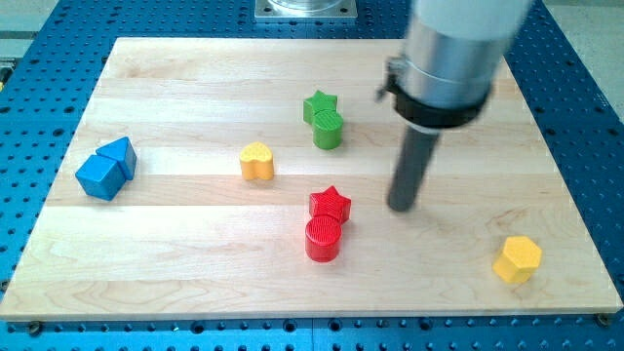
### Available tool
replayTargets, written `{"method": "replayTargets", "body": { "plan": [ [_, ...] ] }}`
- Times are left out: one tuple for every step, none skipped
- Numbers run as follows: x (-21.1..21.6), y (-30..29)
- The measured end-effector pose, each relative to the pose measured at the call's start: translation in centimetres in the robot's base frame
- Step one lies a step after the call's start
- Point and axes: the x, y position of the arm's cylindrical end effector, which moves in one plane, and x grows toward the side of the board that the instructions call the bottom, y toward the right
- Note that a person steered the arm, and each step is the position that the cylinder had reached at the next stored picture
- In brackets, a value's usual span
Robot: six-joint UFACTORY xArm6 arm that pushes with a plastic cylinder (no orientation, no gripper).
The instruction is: Push the triangle towards the bottom of the board
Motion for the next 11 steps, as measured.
{"method": "replayTargets", "body": {
  "plan": [
    [-4.8, -6.3],
    [-7.8, -13.1],
    [-10.0, -22.1],
    [-10.4, -31.4],
    [-7.6, -31.9],
    [-5.9, -30.0],
    [-5.1, -29.5],
    [-1.7, -28.7],
    [0.7, -28.1],
    [3.2, -29.1],
    [5.0, -29.4]
  ]
}}
